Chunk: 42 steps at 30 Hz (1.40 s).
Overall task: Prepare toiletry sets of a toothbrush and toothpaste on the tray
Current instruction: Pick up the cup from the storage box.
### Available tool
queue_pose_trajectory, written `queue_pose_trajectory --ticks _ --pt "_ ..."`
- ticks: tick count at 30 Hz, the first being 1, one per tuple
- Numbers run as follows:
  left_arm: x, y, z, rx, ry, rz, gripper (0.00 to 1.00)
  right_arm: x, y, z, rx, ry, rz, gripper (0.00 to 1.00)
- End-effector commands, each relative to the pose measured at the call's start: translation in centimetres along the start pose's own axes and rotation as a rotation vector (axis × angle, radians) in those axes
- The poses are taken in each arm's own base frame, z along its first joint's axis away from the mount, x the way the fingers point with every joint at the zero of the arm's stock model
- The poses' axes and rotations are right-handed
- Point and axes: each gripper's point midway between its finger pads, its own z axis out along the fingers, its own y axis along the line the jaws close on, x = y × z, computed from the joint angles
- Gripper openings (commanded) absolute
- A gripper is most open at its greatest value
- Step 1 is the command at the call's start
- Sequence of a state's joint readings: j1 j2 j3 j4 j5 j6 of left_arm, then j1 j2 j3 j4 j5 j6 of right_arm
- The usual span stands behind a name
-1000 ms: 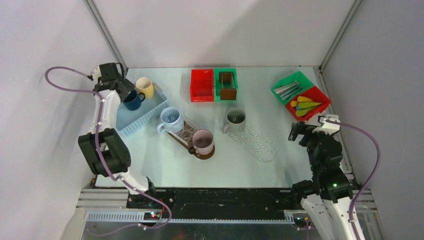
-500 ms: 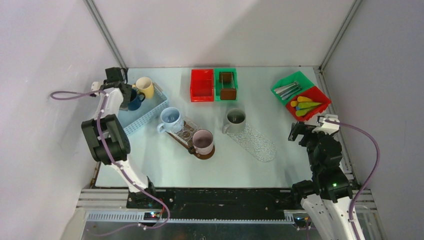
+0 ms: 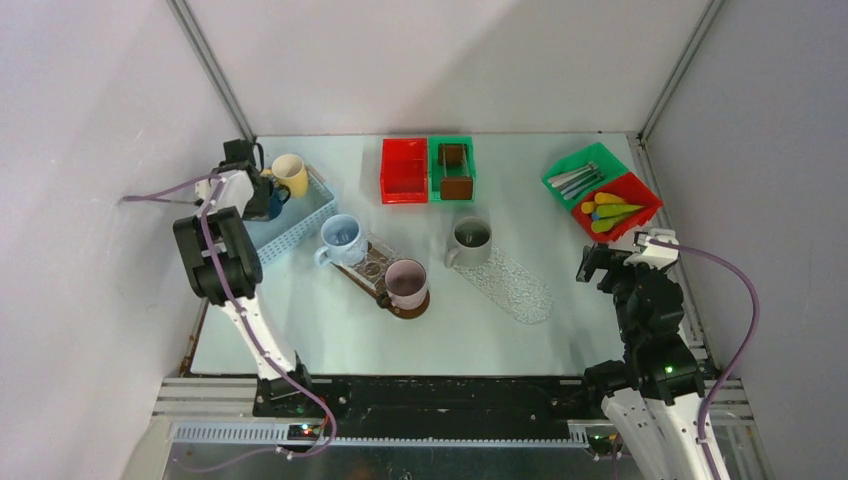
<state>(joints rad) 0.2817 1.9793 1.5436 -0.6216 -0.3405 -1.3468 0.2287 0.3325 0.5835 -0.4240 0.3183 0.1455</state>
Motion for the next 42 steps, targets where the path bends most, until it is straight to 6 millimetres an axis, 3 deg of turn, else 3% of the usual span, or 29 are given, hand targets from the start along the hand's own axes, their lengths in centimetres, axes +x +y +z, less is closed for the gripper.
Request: queue_pose_trajectory --ticks 1,4,7,12,16,31,42 --pt "-0.1 -1.1 0.4 0.004 0.007 -0.053 0.60 -0.8 0.0 0.2 -0.001 -0.039 -0.002 0.99" --pt "0.2 -1.0 0.9 -0.003 0.013 -0.056 0.49 -0.8 0.0 0.1 -0.001 -0.042 -0.001 0.99" --pt "0.3 -1.2 0.7 0.003 0.022 -0.061 0.32 -0.9 0.0 0.1 -0.002 -0.044 -0.001 0.99" --pt "-0.2 -1.7 -0.7 0.033 0.022 -0.079 0.13 -1.1 0.0 -0.1 -0.004 -0.055 0.006 1.00" --pt "-0.8 -2.1 -2.3 0.066 0.021 -0.088 0.03 -1.4 0.1 -0.3 -0.009 -0.069 0.011 1.00" --pt "-2.6 -2.7 -10.8 0.214 0.040 0.086 0.00 -2.5 0.1 -1.4 -0.029 -0.128 0.040 1.00" --pt "0.2 -2.8 -18.6 0.389 0.050 0.428 0.00 -2.6 0.0 -1.7 -0.031 -0.138 0.043 1.00"
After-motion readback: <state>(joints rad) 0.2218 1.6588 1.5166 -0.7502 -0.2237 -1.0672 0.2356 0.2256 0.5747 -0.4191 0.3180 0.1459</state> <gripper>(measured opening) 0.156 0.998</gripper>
